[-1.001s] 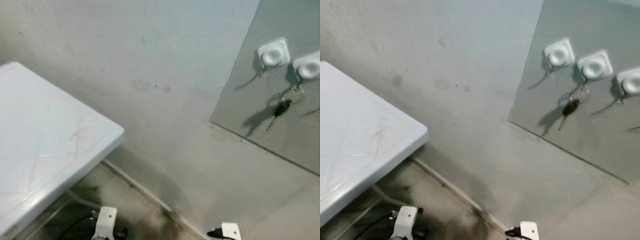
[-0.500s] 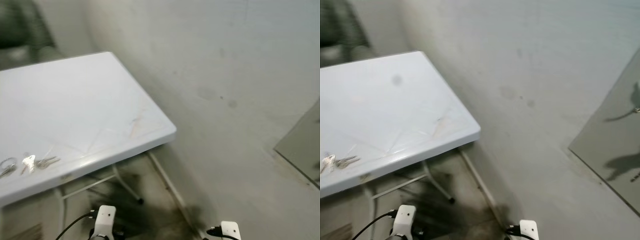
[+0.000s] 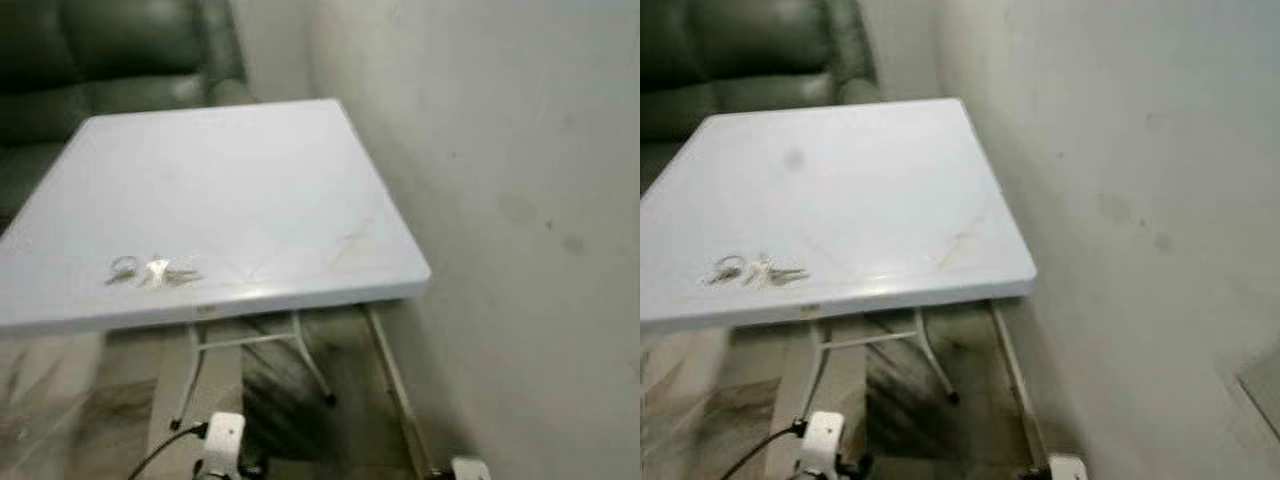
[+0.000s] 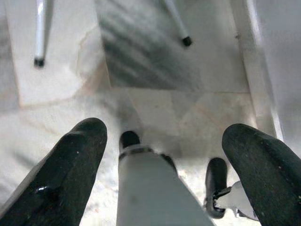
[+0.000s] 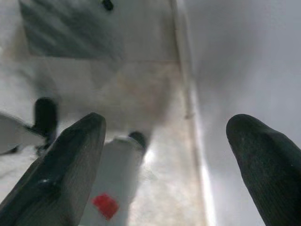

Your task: Hang keys on a hook

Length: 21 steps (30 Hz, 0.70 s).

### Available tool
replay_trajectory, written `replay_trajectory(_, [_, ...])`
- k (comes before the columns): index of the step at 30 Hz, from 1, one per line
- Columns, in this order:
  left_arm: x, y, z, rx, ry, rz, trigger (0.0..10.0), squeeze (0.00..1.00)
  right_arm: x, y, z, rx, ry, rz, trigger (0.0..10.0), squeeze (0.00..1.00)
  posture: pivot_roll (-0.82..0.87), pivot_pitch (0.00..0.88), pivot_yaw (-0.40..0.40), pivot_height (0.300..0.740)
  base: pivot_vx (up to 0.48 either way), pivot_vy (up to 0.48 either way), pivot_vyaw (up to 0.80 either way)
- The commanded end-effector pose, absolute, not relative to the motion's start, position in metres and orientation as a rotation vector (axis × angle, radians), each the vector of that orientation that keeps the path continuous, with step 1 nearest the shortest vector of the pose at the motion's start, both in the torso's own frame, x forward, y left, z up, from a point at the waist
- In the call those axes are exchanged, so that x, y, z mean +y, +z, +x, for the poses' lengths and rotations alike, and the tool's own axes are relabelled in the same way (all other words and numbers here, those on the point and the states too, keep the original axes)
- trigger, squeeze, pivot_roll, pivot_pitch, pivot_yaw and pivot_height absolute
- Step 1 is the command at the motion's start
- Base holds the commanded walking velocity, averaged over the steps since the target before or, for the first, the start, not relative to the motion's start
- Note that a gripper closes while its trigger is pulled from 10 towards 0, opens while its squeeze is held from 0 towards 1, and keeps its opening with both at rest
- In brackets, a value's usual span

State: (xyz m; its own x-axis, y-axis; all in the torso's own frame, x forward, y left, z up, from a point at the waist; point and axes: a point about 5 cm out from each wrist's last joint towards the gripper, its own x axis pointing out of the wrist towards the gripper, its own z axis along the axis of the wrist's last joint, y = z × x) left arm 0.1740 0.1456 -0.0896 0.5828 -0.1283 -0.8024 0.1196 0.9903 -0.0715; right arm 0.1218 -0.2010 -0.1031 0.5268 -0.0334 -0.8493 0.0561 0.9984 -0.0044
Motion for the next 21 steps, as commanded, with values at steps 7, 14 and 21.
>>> replay_trajectory(7, [0.1566,-0.0894,0.1741,0.940,-0.115,0.002,10.0,0.00,-0.1911,-0.1007,0.1336,0.987,-0.026,0.031,10.0,0.00,-0.03,0.000,-0.049,0.740,0.000,0.000,0.80])
replay_trajectory(14, [0.1557,-0.0899,0.1732,0.944,-0.110,-0.002,10.0,0.00,-0.1912,-0.1008,0.1330,0.983,-0.042,0.057,10.0,0.00,-0.02,0.000,-0.055,0.740,0.000,0.000,0.41])
replay_trajectory(21, [0.1563,-0.0902,0.1724,0.947,-0.108,-0.004,10.0,0.00,-0.1904,-0.1011,0.1322,0.983,-0.038,0.056,10.0,0.00,-0.02,0.000,-0.054,0.740,0.000,0.000,0.00])
